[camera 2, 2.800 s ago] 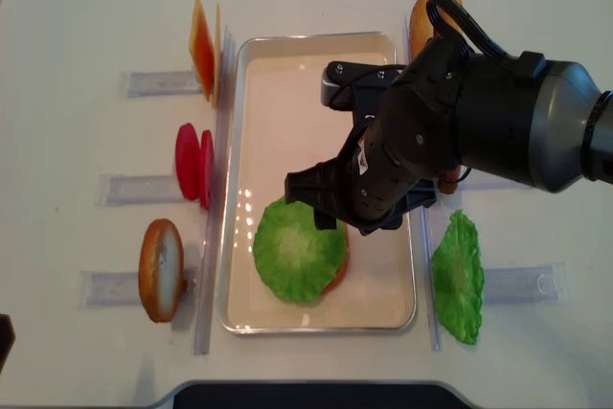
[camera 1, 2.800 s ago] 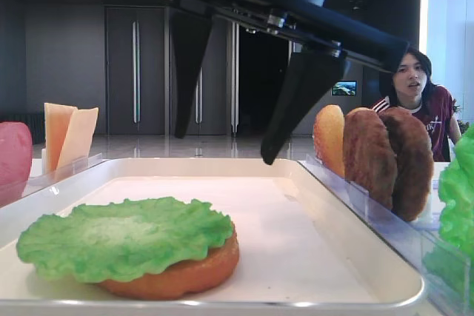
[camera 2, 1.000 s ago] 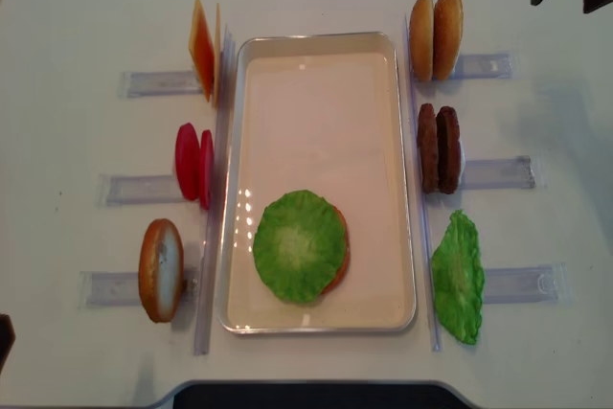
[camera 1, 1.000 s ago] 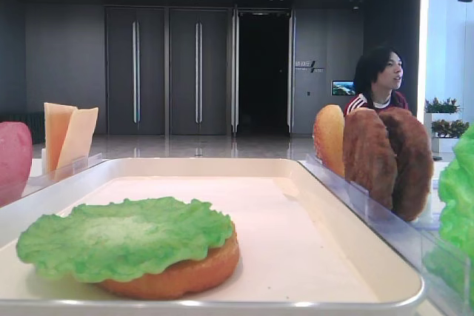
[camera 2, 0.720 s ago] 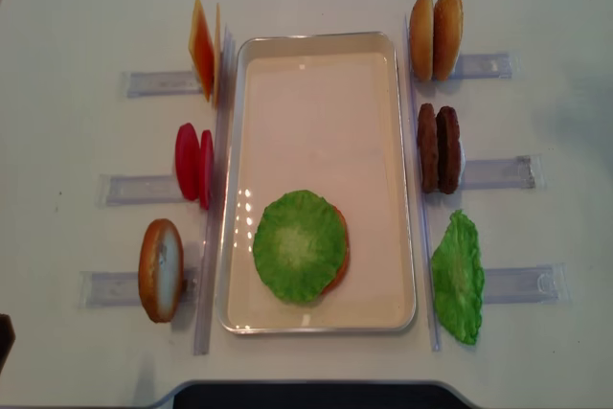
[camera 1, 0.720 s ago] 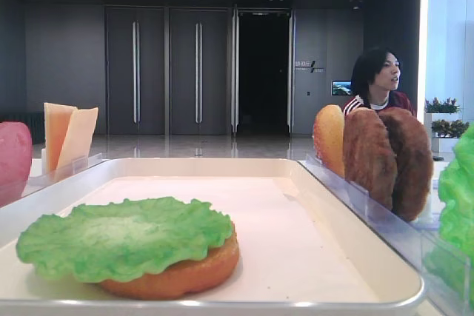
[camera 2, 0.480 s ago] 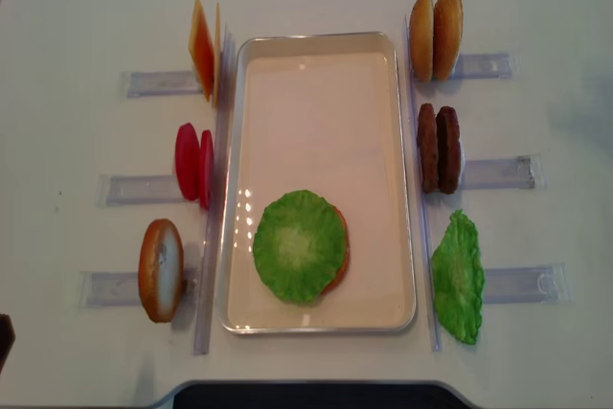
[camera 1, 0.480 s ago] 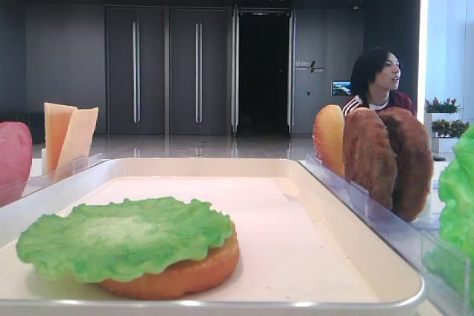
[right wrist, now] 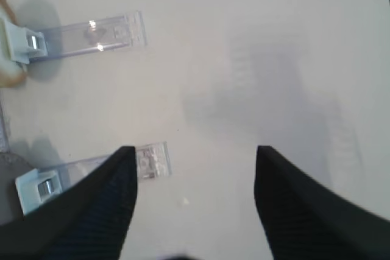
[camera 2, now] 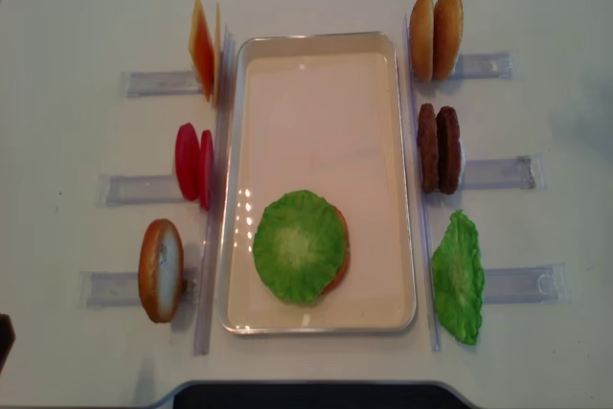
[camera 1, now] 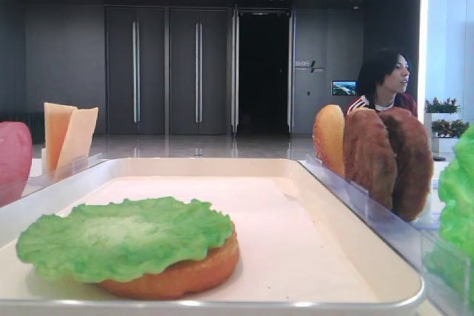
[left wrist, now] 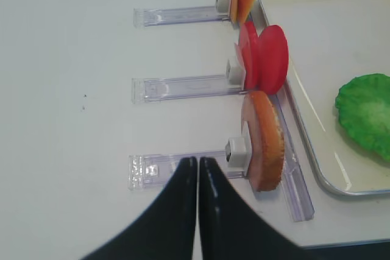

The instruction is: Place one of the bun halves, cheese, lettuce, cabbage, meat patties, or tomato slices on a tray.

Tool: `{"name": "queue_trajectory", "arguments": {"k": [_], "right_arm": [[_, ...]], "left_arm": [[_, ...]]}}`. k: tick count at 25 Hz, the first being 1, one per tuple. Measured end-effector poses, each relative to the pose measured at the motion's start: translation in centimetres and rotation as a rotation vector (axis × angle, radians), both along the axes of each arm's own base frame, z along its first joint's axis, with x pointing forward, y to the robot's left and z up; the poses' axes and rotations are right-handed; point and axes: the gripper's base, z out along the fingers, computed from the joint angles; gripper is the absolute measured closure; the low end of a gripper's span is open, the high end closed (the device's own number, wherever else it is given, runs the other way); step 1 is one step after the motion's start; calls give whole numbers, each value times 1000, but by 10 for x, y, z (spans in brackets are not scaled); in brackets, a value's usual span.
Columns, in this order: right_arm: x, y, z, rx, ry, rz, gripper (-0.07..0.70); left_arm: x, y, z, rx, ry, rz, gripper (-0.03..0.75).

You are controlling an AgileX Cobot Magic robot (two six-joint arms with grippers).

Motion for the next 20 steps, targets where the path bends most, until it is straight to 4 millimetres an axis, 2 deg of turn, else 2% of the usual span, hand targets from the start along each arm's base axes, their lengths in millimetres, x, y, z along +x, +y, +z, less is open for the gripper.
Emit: {"name": "queue_trajectory", "arguments": {"k": [4,11,17,20], "right_arm": [[-38,1,6,0,-16,1,200],[-119,3,17,4,-116,3,200],[-191,5,25,-2,-280,7,200],[-217,5,24,-13,-346,9,200]], "left_arm": [[0,0,0,0,0,0,722],[0,0,0,0,0,0,722],[0,0,0,0,0,0,722],[0,0,0,0,0,0,722]]}}
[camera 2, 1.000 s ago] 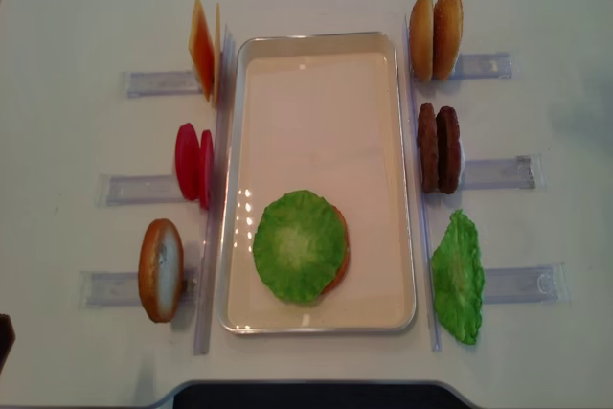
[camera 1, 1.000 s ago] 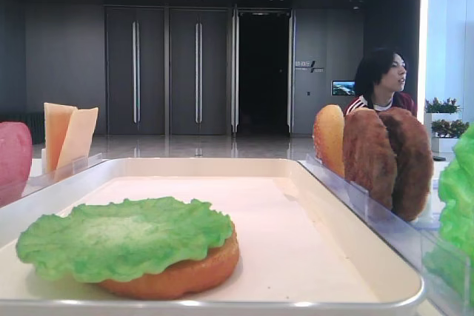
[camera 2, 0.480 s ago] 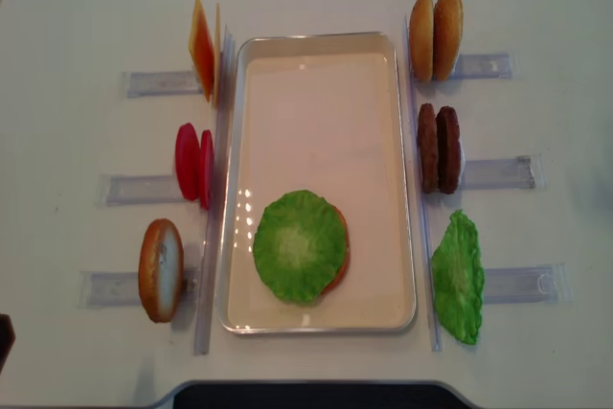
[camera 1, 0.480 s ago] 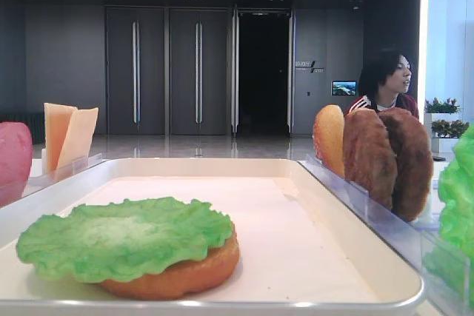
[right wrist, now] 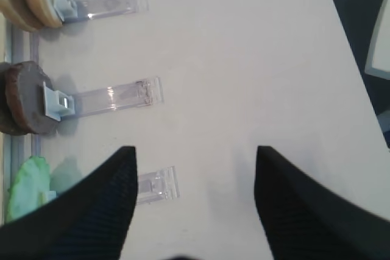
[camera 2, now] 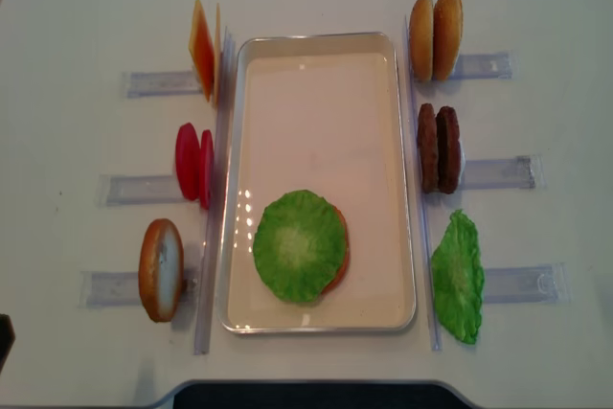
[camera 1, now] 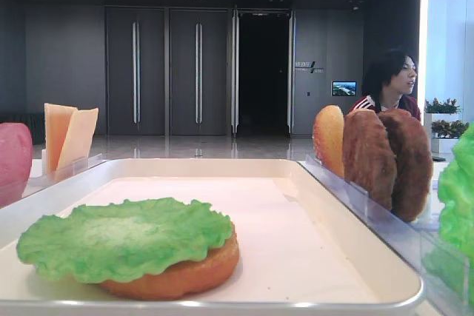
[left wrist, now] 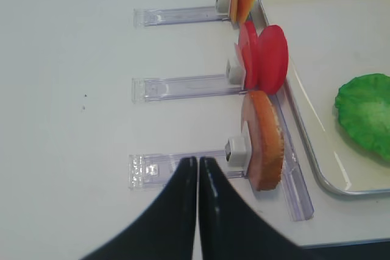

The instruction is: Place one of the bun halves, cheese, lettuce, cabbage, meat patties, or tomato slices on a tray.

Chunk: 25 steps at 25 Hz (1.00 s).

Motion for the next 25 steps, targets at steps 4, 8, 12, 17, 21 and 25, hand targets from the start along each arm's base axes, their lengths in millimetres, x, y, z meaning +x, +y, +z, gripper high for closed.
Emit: {"name": "queue_trajectory", "arguments": {"k": [4,8,12,17,21,25], "right_arm": [[-29,1,-4,-9,-82,7,200],[-51,1,-7,-15,-152,11,200],[-64,1,-12,-22,-191,16,200],[-74,2,-20,-28,-212,21,200],[-78,2,-23,-29,-226,25,200],[-79,2,-35,-29,-206,26,200]], "left_arm": [[0,0,0,0,0,0,722],[0,0,0,0,0,0,722],[0,0,0,0,0,0,722],[0,0,0,0,0,0,722],[0,0,0,0,0,0,722],[0,0,0,0,0,0,722]]}}
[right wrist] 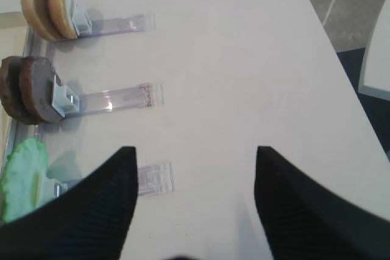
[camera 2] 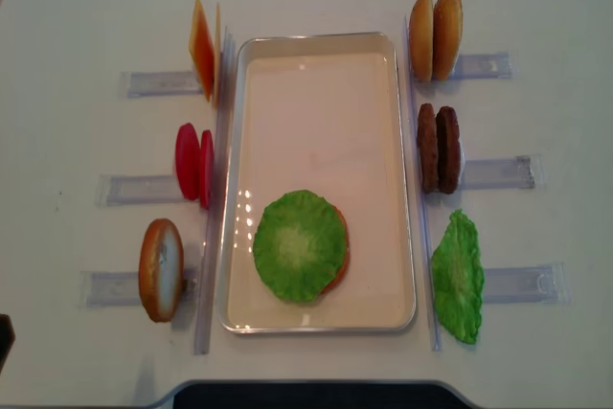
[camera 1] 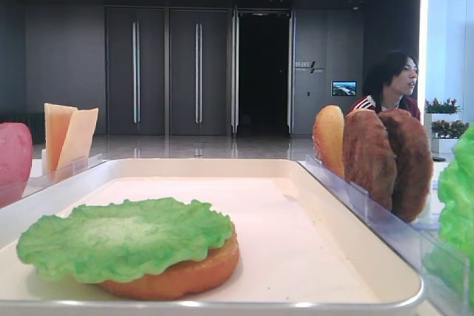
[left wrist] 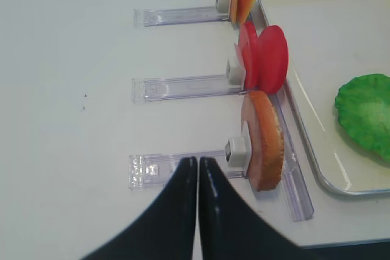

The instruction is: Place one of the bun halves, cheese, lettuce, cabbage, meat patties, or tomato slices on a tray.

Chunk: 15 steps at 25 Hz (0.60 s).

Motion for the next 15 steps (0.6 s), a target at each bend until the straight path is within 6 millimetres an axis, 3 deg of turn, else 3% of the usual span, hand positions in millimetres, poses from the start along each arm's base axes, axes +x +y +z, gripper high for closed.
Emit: {"name": "queue_trajectory", "arguments": {"k": [15], "right_arm": [[-27,0,-56,-2,-60,2,200]], "left_arm": [[0,0,0,0,0,0,722]]}}
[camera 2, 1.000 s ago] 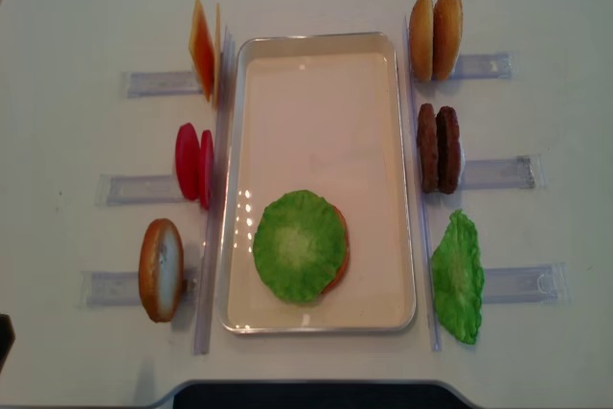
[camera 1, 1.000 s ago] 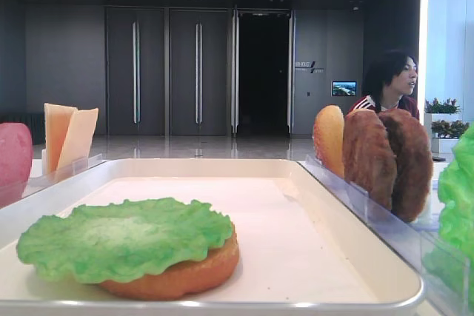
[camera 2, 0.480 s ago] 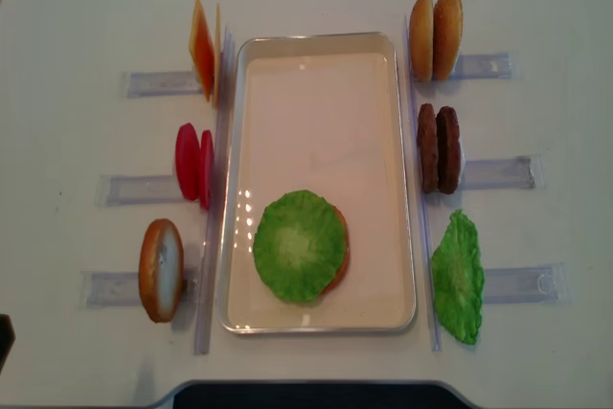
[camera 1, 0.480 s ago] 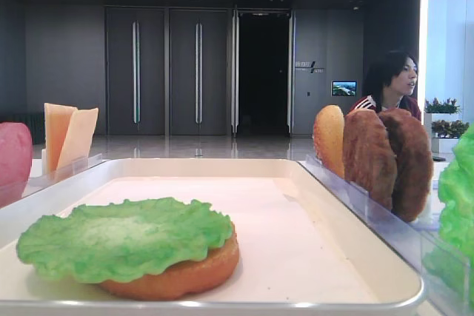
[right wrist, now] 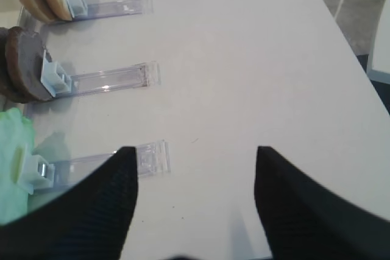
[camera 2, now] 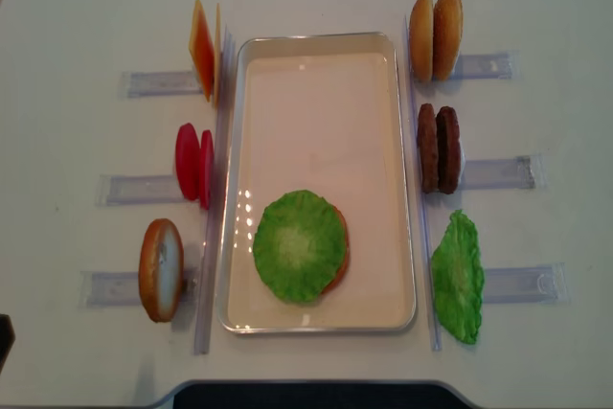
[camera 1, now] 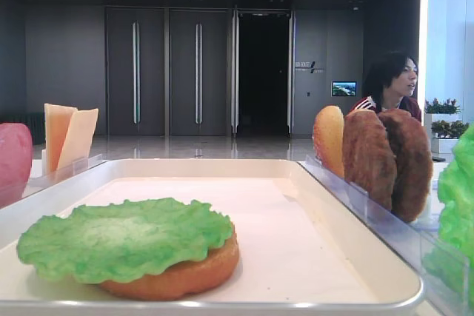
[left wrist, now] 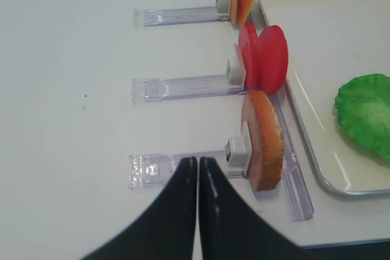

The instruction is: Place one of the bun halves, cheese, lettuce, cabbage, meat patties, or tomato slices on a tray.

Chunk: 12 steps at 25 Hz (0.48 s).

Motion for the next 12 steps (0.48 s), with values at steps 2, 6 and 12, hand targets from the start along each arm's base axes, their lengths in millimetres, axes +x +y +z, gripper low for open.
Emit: {"name": "queue_trajectory", "arguments": {"k": [2,6,12], "right_arm": [[-2,0,-1,-1,-11,1,200],[-1,0,-2,-4,-12,1,200],[4,-1,-3,-30,-49,0,200]], "left_arm": [[0,0,0,0,0,0,722],[0,0,0,0,0,0,722],[0,0,0,0,0,0,722]]}}
